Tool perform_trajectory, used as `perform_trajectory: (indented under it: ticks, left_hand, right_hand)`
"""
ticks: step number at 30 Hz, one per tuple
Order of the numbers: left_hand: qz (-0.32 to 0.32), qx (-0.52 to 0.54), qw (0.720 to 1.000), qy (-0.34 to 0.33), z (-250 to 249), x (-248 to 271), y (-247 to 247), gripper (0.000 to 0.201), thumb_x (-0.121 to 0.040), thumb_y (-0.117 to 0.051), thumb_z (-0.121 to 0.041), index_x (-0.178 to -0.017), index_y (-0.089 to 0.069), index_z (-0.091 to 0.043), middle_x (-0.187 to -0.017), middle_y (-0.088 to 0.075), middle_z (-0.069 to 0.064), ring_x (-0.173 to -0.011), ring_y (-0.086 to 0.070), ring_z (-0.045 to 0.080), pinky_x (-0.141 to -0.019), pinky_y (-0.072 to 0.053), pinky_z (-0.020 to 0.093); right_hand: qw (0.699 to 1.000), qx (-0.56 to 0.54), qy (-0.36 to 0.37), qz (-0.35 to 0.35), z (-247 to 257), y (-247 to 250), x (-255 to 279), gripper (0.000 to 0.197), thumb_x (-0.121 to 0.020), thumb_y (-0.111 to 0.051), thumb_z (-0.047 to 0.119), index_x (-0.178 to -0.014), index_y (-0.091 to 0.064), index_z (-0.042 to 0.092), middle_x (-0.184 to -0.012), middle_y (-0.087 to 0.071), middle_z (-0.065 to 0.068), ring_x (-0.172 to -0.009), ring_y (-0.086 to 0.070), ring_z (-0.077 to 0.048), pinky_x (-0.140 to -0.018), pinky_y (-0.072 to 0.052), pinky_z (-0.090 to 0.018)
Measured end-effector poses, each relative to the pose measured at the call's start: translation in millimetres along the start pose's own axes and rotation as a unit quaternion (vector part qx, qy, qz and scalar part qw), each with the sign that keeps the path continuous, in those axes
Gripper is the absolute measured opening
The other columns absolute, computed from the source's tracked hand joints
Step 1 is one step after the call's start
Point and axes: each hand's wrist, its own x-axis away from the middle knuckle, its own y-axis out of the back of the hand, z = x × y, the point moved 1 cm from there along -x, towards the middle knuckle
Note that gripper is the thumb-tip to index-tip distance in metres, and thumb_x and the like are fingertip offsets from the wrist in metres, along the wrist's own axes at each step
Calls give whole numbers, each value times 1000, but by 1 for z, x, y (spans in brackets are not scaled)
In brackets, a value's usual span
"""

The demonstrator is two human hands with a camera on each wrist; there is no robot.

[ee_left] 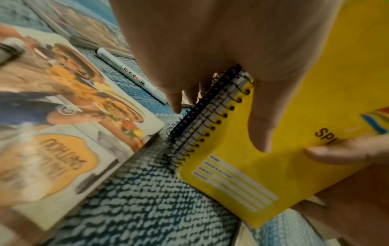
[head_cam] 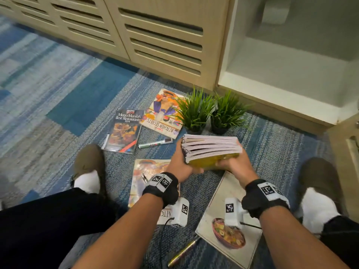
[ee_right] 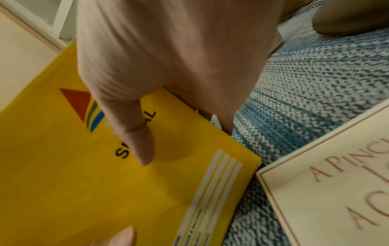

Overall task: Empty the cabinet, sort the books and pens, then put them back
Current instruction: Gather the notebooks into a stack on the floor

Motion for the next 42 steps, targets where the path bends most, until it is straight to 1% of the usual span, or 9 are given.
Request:
perform_trajectory:
  ticks: [5,8,12,15,22,26,31,35,42]
  left_hand:
    - [50,5,999,-19,2,-13,4,103,-55,-82,11,-143,-41,-23,-127,-62,-11,-109,-56,-14,-81,-50,11]
    - [28,56,998,-1,8,-15,2,102,-56,-78,13,-144,-40,-18,-131,-62,-3,-120,-58,8,-85,-55,21]
    - [-11,103,994,19,8,-17,-8,96,-54,-83,-10,-142,-43,-9,-133,-61,6,-122,-58,18,-98,-52,32]
    - [-25,134,990,27,6,-24,-6,93,-64,-82,0,-145,-37,-10,-132,-61,9,-121,-60,24,-98,-53,38]
    - [9,37,999,-12,18,-21,-6,83,-68,-82,0,-140,-43,-10,-127,-62,-3,-110,-58,-9,-98,-49,18]
    - [23,-37,997,-58,16,-21,-11,52,-73,-77,6,-117,-57,-13,-104,-60,-15,-89,-54,-27,-80,-41,-3]
    - [3,-43,997,-67,22,-24,-9,63,-70,-83,-2,-126,-55,-12,-115,-62,-10,-98,-55,-21,-84,-39,-2]
    - [-27,-39,998,-33,30,-25,-11,76,-68,-86,-22,-135,-50,-18,-126,-63,-9,-116,-59,5,-103,-46,30]
    - [-67,-69,994,-46,26,-19,-10,74,-71,-80,-44,-135,-53,-18,-125,-62,-12,-113,-57,6,-97,-43,25]
  right_hand:
    - [1000,-11,0,-7,-9,3,-7,88,-64,-63,-30,-134,-46,21,-114,-68,-1,-106,-64,-13,-86,-58,-35]
    - [1000,15,-2,0,-17,4,-8,81,-64,-67,-30,-132,-53,12,-108,-68,8,-109,-63,-13,-76,-54,-13]
    - [1000,18,-5,4,-19,-2,-8,62,-66,-78,-20,-113,-68,19,-106,-73,5,-106,-68,-19,-97,-54,-39]
    - [1000,-6,9,-22,-13,-4,-9,57,-69,-82,-13,-119,-67,10,-102,-74,4,-88,-72,-2,-85,-59,-24]
    - [998,59,-23,0,-26,4,-10,65,-69,-82,-12,-129,-61,4,-115,-72,-2,-100,-69,-13,-92,-55,-27]
    - [994,97,-36,21,-36,6,-6,58,-78,-75,-11,-130,-60,7,-117,-67,1,-97,-62,-4,-71,-44,3]
    - [992,115,-38,24,-43,8,-14,53,-78,-77,-7,-126,-65,11,-115,-69,2,-111,-62,-16,-93,-47,-23]
    - [989,147,-26,4,-54,12,-17,50,-77,-85,12,-123,-67,14,-116,-72,2,-110,-67,-17,-106,-49,-42]
    - [981,190,14,-28,-54,15,-9,47,-79,-84,25,-123,-65,28,-94,-67,28,-84,-59,25,-80,-48,-12]
